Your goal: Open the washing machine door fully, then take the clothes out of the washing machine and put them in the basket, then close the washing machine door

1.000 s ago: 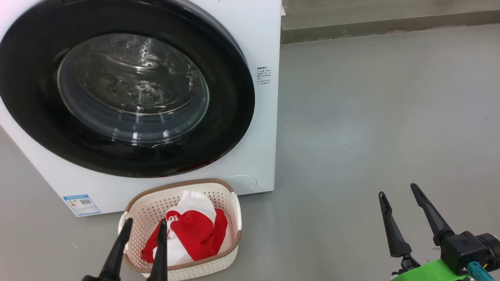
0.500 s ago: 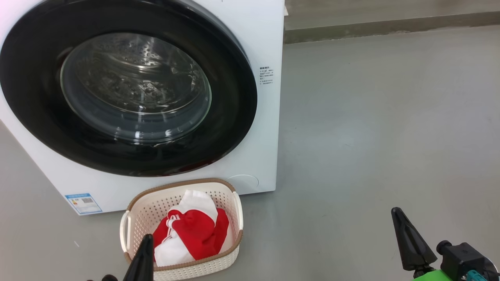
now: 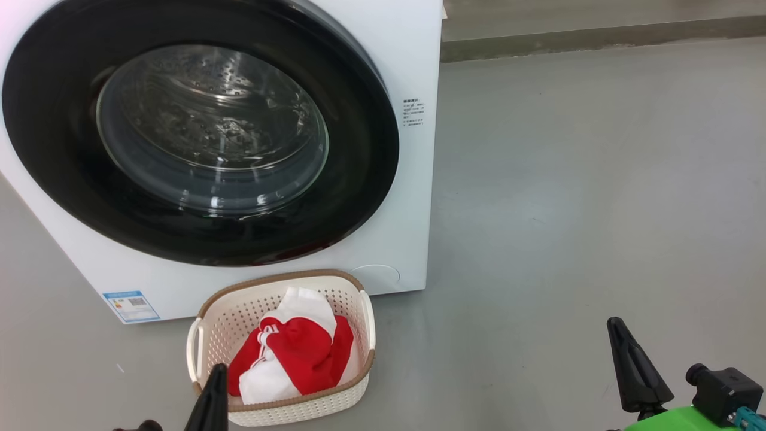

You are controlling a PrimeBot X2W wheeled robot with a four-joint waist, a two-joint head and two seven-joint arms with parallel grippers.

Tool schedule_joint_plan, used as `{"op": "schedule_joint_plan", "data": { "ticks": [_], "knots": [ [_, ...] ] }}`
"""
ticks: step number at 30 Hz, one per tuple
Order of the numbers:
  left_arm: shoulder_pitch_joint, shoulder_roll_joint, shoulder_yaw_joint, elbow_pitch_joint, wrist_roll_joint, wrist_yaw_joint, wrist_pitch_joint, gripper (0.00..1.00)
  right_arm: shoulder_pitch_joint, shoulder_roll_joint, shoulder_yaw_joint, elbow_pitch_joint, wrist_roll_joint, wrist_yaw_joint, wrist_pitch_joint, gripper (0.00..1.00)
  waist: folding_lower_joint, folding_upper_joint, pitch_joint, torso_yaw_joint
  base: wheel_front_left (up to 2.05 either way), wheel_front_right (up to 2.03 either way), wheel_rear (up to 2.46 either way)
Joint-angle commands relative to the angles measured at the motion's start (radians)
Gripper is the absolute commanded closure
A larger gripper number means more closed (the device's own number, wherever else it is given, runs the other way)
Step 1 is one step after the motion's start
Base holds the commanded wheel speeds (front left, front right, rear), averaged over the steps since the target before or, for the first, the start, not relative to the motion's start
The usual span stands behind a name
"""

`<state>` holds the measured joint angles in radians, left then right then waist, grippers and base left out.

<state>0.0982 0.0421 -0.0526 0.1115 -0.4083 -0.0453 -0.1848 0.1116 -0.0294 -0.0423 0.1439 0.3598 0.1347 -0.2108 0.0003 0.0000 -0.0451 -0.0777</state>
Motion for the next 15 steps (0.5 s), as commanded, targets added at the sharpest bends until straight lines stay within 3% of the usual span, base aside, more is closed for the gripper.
{"op": "schedule_joint_plan", "data": {
  "ticks": [1,15],
  "knots": [
    [-0.046,0.002,0.018,-0.017,-0.033,-0.009,0.007,1.00,-0.051,-0.016,0.006,-0.020,0.037,-0.001,0.004,1.00,-0.0002,0.0000,0.001,0.001,0.00,0.00,0.00],
    [-0.068,0.003,0.039,0.004,-0.194,-0.020,0.047,1.00,-0.073,-0.024,0.005,-0.004,0.212,-0.001,0.040,1.00,-0.0002,0.0000,0.007,0.012,0.00,0.00,0.00]
  ]
}}
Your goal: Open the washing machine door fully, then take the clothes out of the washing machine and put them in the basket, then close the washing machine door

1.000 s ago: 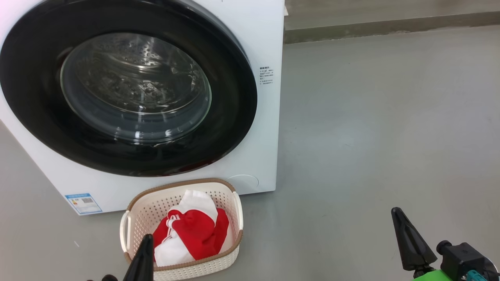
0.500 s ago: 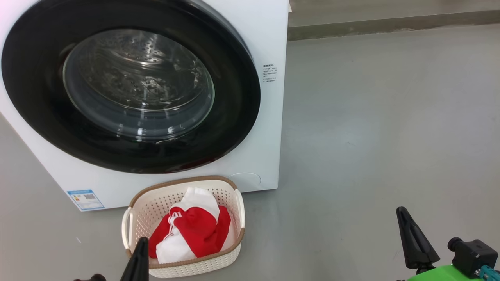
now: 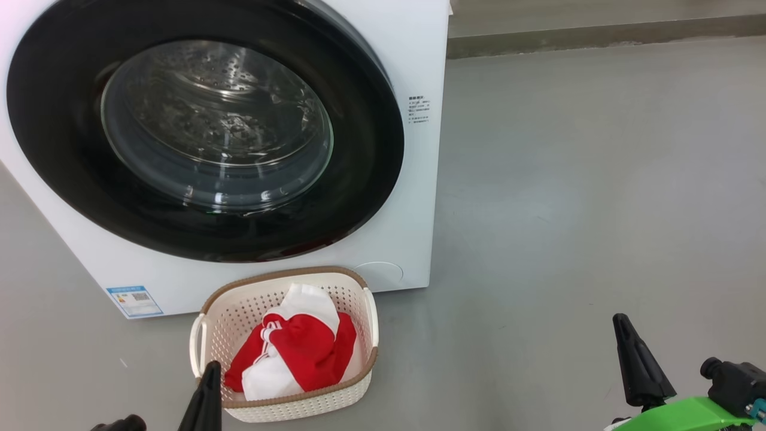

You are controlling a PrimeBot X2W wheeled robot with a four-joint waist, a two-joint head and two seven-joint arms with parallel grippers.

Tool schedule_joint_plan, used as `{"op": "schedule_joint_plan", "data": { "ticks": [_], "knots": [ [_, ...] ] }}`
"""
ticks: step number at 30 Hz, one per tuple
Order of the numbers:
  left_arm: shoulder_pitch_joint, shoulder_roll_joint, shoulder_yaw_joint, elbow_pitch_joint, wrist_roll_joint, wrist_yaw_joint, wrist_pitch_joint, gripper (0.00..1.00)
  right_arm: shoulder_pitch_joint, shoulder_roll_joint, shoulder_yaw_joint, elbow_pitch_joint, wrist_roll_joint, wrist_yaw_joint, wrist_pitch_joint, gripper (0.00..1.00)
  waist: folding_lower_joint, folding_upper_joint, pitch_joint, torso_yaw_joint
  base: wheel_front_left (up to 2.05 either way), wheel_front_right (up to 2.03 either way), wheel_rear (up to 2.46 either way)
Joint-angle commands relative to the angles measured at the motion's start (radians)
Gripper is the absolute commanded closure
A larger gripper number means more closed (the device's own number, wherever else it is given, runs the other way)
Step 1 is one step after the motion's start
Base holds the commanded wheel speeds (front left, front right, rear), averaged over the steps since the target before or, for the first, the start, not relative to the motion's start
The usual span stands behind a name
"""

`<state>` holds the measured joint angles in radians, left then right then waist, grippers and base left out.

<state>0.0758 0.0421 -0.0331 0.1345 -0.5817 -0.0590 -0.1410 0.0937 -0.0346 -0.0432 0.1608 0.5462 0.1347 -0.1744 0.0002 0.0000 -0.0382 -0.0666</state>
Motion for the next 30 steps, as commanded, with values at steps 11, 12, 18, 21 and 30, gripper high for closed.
{"op": "schedule_joint_plan", "data": {
  "ticks": [11,12,18,21,30],
  "knots": [
    [-0.063,0.004,0.035,-0.003,-0.147,-0.014,0.035,1.00,-0.073,-0.024,0.004,-0.008,0.163,-0.002,0.033,1.00,-0.0001,0.0000,0.006,0.009,0.00,0.00,0.00],
    [-0.064,0.004,0.037,-0.001,-0.159,-0.015,0.038,1.00,-0.075,-0.024,0.003,-0.007,0.175,-0.002,0.036,1.00,-0.0001,0.0000,0.006,0.010,0.00,0.00,0.00],
    [-0.076,0.004,0.047,0.009,-0.239,-0.020,0.058,1.00,-0.086,-0.027,0.001,0.001,0.261,-0.002,0.056,1.00,-0.0002,0.0000,0.009,0.015,0.00,0.00,0.00],
    [-0.080,0.004,0.052,0.013,-0.274,-0.023,0.067,1.00,-0.091,-0.028,0.000,0.005,0.298,-0.002,0.064,1.00,-0.0002,0.0000,0.011,0.017,0.00,0.00,0.00],
    [-0.095,0.005,0.065,0.027,-0.377,-0.029,0.092,1.00,-0.106,-0.030,-0.004,0.015,0.408,-0.002,0.090,1.00,-0.0002,0.0000,0.015,0.024,0.00,0.00,0.00]
  ]
}}
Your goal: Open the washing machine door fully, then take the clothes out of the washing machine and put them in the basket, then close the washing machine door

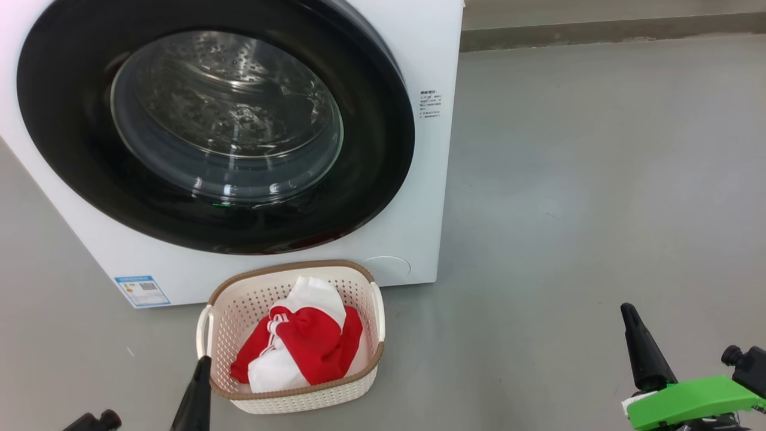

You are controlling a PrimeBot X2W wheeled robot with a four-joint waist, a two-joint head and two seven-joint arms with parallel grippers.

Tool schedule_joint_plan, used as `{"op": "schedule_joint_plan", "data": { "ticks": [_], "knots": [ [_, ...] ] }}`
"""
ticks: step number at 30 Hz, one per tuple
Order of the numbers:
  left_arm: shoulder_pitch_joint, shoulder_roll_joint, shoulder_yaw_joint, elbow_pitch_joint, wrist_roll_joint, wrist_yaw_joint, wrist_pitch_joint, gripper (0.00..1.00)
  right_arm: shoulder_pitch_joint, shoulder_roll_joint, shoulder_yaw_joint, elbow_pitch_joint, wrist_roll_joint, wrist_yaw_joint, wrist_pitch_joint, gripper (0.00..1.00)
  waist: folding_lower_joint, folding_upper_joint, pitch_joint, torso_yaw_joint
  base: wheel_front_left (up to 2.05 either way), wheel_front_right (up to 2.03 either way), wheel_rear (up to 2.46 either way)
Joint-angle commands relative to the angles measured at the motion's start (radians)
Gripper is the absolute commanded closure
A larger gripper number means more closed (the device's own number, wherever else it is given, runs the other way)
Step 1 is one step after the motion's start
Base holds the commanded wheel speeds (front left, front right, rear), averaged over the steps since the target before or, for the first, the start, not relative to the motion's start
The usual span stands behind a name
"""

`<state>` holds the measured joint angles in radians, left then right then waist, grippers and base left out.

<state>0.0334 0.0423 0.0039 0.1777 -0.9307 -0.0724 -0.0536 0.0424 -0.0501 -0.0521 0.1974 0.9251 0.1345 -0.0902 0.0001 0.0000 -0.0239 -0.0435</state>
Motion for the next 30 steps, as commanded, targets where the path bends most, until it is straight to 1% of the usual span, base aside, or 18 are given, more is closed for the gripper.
{"op": "schedule_joint_plan", "data": {
  "ticks": [1,30],
  "knots": [
    [-0.052,0.005,0.028,-0.016,-0.028,-0.016,0.005,1.00,-0.054,-0.015,0.005,-0.022,0.029,-0.002,0.006,1.00,-0.0001,0.0000,0.001,0.001,0.00,0.00,0.00],
    [-0.098,0.006,0.070,0.027,-0.363,-0.038,0.088,1.00,-0.102,-0.021,-0.010,0.013,0.382,-0.003,0.093,1.00,-0.0001,0.0000,0.014,0.023,0.00,0.00,0.00]
  ]
}}
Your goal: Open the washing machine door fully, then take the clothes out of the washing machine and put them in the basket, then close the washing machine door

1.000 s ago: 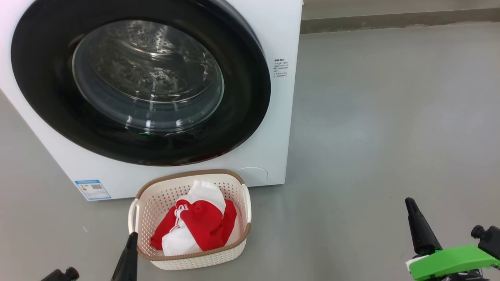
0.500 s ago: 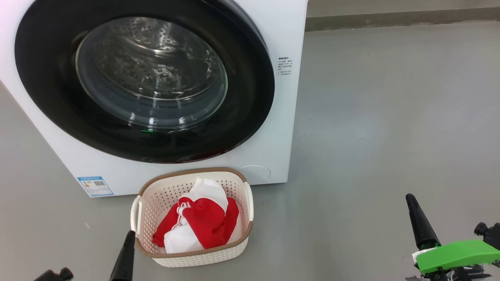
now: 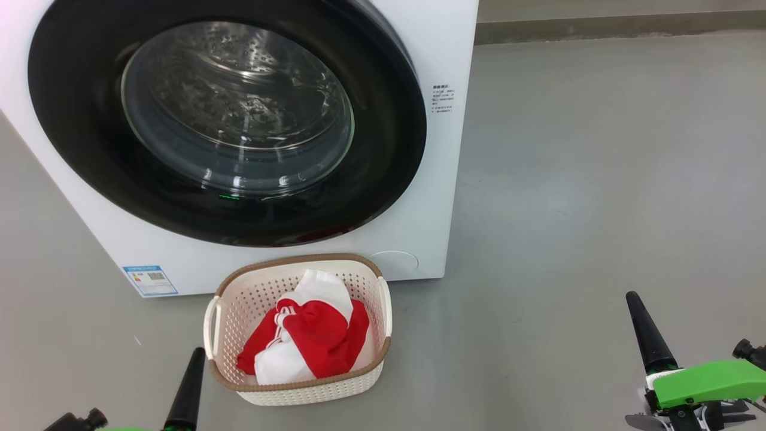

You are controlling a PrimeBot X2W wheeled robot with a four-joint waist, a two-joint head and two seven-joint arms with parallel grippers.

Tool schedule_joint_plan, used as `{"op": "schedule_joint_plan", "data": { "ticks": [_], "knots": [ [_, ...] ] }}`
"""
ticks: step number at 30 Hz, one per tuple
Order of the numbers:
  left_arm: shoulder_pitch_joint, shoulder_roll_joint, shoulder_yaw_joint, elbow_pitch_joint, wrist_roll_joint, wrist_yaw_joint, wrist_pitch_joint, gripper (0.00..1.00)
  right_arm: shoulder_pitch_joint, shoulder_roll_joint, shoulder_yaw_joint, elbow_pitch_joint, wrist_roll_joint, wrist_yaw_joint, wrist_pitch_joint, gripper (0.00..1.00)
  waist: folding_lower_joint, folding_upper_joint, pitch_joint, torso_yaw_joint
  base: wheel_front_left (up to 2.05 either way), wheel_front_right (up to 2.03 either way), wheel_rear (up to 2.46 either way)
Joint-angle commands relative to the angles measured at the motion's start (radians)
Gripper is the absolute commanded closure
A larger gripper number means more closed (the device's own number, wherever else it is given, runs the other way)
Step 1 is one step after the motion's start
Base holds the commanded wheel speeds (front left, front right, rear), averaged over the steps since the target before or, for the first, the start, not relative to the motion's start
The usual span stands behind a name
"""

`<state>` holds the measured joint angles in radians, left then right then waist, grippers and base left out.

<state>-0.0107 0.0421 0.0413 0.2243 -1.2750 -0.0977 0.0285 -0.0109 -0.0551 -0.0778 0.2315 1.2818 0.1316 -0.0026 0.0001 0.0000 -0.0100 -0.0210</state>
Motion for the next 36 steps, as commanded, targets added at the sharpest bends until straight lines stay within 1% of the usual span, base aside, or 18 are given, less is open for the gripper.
{"op": "schedule_joint_plan", "data": {
  "ticks": [1,28,36],
  "knots": [
    [-0.056,0.007,0.034,-0.018,-0.030,-0.013,0.009,1.00,-0.050,-0.016,0.015,-0.020,0.037,0.000,0.008,1.00,-0.0001,0.0000,0.001,0.001,0.00,0.00,0.00],
    [-0.097,0.008,0.072,0.021,-0.330,-0.033,0.084,1.00,-0.094,-0.019,-0.003,0.011,0.350,-0.001,0.088,1.00,-0.0001,0.0000,0.013,0.021,0.00,0.00,0.00],
    [-0.097,0.008,0.072,0.021,-0.334,-0.033,0.085,1.00,-0.094,-0.017,-0.006,0.012,0.352,-0.001,0.092,1.00,-0.0001,0.0000,0.013,0.021,0.00,0.00,0.00]
  ]
}}
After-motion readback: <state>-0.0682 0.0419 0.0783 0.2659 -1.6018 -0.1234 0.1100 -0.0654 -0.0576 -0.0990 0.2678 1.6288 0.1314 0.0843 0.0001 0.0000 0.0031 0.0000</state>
